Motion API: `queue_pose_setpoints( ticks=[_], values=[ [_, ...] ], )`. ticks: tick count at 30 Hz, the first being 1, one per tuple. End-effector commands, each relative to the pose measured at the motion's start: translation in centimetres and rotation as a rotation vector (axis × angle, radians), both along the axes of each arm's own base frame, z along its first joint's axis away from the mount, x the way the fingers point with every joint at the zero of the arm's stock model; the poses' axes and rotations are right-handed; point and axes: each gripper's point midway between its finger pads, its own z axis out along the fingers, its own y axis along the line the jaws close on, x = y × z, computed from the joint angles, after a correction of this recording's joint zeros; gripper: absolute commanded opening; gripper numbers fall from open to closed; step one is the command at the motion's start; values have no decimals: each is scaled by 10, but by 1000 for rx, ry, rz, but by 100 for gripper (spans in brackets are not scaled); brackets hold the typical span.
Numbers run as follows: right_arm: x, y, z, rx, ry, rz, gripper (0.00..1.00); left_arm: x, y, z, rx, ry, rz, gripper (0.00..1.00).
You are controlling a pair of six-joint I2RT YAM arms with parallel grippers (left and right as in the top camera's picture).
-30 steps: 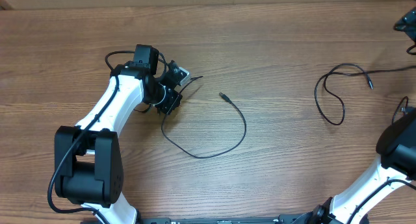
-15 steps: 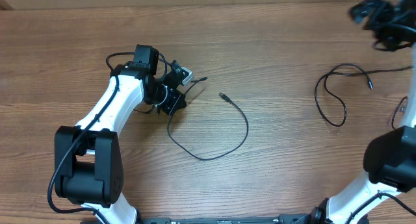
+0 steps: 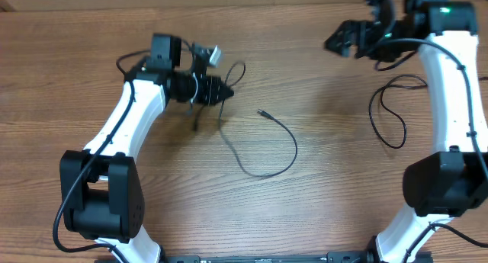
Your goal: Untangle cables
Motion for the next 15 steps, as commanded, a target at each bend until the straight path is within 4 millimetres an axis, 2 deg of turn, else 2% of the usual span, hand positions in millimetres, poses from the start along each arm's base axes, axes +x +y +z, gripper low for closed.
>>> queue_pose_setpoints(
  ticks=[1, 5, 8, 15],
  values=[
    [-16, 42, 7, -3, -65, 213, 100, 14, -16, 54, -160, 16, 13, 4],
    [-36, 81, 4, -20, -67, 365, 99, 28, -18, 89, -190, -37, 31, 4],
    [-51, 106, 3, -24, -60, 448, 98, 36, -19, 106, -194, -93, 30, 4],
    [-81, 158, 2, -22, -58, 588, 98, 46, -20, 120, -231, -105, 68, 4]
  ],
)
